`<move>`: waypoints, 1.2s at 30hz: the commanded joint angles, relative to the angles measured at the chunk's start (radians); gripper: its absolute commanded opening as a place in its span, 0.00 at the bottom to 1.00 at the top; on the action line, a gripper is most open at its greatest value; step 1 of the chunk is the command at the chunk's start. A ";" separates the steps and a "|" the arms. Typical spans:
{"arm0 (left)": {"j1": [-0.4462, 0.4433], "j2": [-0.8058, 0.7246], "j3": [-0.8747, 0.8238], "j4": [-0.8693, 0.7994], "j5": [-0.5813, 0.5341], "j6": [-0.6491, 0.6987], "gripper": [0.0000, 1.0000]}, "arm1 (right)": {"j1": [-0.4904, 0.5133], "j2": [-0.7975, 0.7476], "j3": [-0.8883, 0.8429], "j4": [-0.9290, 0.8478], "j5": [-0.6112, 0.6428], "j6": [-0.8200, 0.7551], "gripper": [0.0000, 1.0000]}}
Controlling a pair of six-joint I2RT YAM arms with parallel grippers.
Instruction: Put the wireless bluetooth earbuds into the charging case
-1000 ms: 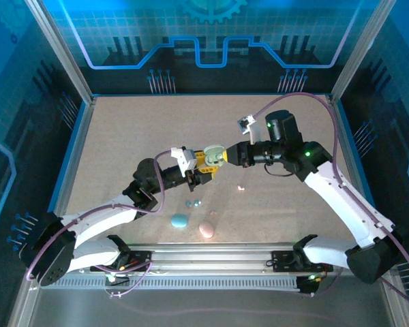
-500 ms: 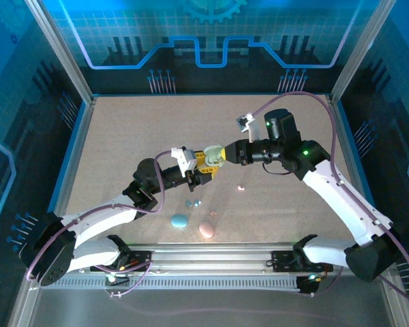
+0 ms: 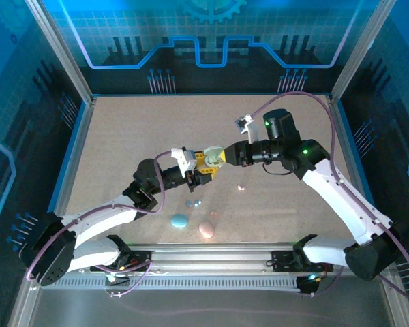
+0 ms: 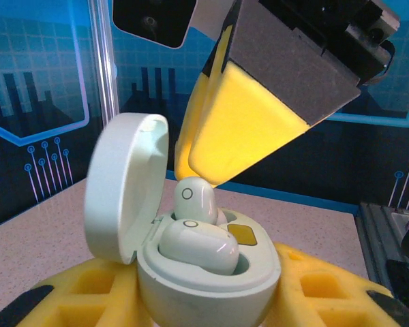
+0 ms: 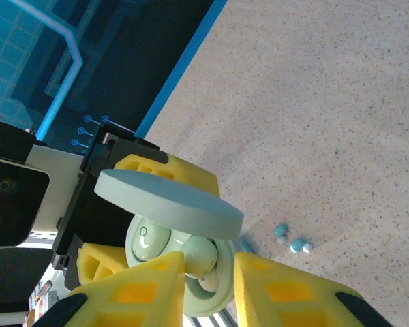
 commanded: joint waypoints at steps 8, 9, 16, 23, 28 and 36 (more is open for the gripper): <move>-0.006 -0.032 -0.006 0.070 0.015 0.013 0.34 | 0.018 -0.008 0.033 -0.033 0.046 -0.003 0.23; -0.006 -0.032 -0.007 0.070 0.015 0.013 0.34 | 0.018 -0.008 0.033 -0.032 0.054 0.000 0.23; -0.006 -0.031 -0.006 0.069 0.011 0.015 0.34 | 0.018 -0.010 0.036 -0.040 0.074 0.004 0.22; -0.006 -0.031 -0.007 0.068 0.005 0.022 0.34 | 0.018 -0.050 0.026 -0.019 0.086 0.005 0.24; -0.006 -0.026 -0.006 0.063 0.012 0.024 0.34 | 0.017 -0.081 0.018 0.014 0.111 0.011 0.34; -0.006 -0.019 -0.001 0.056 0.045 0.029 0.34 | 0.004 -0.034 0.096 0.067 0.146 0.066 0.48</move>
